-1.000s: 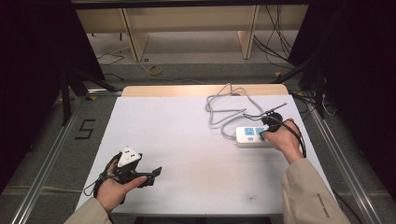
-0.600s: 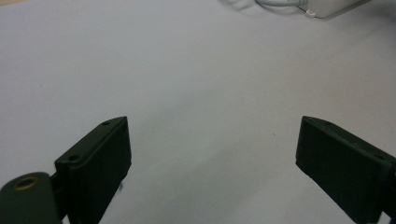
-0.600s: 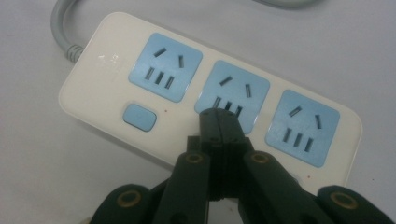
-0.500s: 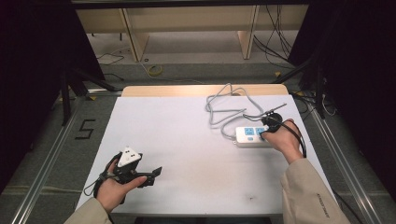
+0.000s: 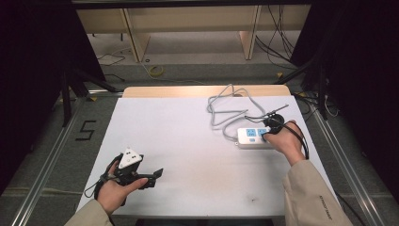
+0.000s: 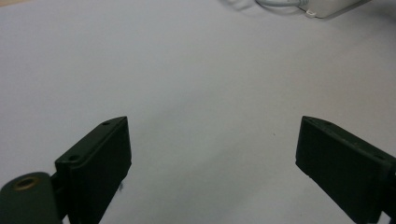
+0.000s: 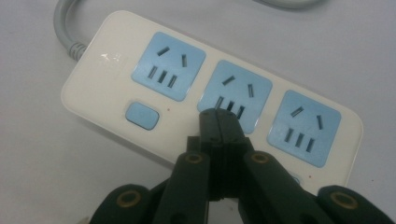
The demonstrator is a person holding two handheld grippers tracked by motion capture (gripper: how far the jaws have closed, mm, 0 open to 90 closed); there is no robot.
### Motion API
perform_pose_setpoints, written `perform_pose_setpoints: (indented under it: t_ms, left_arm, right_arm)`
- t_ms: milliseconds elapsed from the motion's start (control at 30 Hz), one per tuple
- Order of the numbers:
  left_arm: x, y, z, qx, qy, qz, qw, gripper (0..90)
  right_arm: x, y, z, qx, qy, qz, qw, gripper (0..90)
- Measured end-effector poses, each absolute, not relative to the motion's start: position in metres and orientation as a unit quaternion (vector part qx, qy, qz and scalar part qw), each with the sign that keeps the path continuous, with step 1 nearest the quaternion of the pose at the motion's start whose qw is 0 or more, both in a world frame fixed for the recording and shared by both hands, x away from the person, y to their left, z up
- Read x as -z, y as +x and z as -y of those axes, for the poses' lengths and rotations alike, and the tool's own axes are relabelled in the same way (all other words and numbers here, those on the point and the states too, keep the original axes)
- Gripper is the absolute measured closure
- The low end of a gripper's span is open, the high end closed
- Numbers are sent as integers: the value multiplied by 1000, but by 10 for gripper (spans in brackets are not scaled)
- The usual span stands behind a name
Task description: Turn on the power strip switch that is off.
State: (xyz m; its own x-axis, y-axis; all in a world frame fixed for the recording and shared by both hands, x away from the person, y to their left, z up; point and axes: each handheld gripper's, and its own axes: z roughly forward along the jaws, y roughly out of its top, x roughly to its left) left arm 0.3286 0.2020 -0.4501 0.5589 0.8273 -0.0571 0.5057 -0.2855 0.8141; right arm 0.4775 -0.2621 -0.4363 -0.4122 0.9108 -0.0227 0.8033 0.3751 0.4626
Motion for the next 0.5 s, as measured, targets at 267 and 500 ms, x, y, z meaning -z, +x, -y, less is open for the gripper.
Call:
perform_pose_setpoints:
  t_ms: [267,500]
  left_arm:
    - [450,328,-202,-192,778,-428,417,101]
    - [450,329,-202,-193,778,-428,418,103]
  right_arm:
    - [437,477,263,-199,531,-812,138,900]
    - [436,477,262,-198,536,-809,139,900]
